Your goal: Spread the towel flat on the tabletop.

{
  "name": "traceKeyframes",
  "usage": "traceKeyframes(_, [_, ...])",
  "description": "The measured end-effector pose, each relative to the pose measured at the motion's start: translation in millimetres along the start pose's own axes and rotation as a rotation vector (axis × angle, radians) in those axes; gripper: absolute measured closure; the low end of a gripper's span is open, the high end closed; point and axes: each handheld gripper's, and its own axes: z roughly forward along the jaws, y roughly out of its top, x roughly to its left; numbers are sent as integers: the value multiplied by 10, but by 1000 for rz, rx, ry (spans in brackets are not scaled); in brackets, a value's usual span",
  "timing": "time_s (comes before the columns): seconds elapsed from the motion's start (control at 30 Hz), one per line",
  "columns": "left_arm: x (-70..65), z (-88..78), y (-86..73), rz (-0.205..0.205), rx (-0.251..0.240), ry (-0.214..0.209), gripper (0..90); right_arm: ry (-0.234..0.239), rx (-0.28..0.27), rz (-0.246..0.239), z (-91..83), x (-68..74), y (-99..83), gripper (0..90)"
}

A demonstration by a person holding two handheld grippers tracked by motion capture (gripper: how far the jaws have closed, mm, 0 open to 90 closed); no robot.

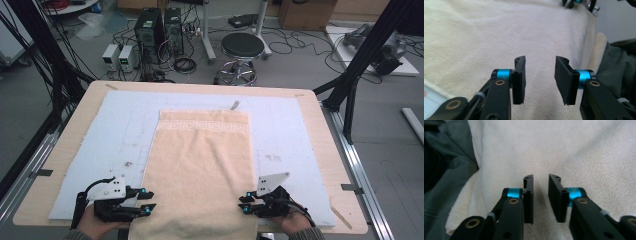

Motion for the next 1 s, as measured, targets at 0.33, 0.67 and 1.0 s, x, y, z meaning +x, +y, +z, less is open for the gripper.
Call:
traceKeyframes(0.33, [51,-72,105,-38,-41,49,486,-94,-115,31,-175,-52,160,479])
traceKeyframes(0.67, [147,-92,134,-59,-34,91,393,-145,-162,59,-224,-144,265,365])
traceKeyframes(1.0, [30,153,-104,20,110,-66,485,-123,-97,67,-70,-118,130,399])
